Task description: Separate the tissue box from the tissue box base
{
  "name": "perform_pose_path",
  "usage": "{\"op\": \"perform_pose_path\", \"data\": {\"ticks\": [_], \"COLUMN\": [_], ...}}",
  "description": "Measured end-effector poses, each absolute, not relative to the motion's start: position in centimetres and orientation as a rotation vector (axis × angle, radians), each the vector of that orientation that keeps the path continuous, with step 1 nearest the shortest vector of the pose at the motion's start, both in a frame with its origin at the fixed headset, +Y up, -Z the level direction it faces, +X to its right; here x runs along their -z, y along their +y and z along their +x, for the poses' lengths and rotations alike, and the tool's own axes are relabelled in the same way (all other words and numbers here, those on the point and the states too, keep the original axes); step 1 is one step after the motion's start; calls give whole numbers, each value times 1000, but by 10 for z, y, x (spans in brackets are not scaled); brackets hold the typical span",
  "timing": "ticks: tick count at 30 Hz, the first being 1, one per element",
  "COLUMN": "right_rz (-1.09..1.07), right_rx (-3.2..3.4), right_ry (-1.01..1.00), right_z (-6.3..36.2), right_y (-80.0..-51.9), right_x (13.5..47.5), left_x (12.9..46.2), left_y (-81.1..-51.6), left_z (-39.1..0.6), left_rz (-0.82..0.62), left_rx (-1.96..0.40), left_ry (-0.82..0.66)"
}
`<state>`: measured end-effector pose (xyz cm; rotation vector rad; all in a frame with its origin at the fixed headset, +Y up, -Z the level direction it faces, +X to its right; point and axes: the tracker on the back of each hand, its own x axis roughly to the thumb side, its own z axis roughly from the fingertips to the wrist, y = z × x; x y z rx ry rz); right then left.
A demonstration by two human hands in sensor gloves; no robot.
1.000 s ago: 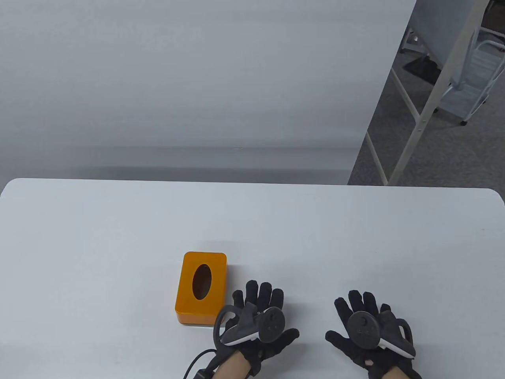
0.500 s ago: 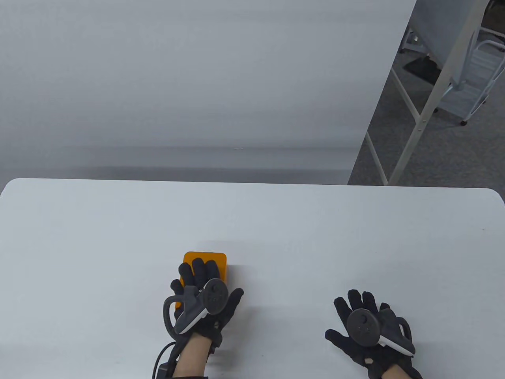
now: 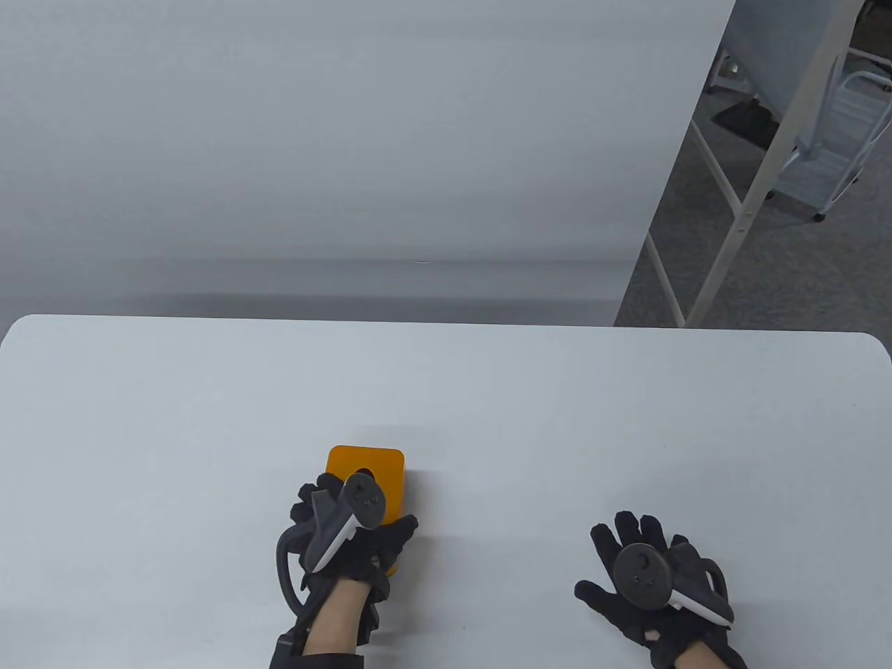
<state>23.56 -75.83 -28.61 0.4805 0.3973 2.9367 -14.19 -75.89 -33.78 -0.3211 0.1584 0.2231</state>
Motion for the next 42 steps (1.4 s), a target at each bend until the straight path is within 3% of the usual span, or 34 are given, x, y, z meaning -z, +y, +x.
{"op": "perform_pose_path", "data": {"ticks": [8,13,17,23,27,37,40,42], "right_rz": [475,511,515,493,494,459,450,474], "right_rx": [-2782,-2581,-2212,-1692,-1539,-1543,-1461,-1543], "right_ry": [526,548,570,532,495,406,371,374], "right_z": [229,227,230,231,228,231,236,240], "right_y": [-766,-767,-771,-780,-782,-784,-783,-781], "right_x": [284,284,288,290,293,291,292,293], "left_x": [323,312,305,297,291,290,292,293], "left_y": [-748,-731,-736,-757,-760,-765,-768,-763], "left_z": [-109,-72,-47,-25,-13,-14,-23,-30], "left_rz": [-216,-255,-346,-496,-540,-551,-572,-480], "left_rx": [-268,-690,-1026,-1379,-1366,-1389,-1518,-1426], "left_ry": [26,-167,-307,-346,-410,-398,-365,-332]}}
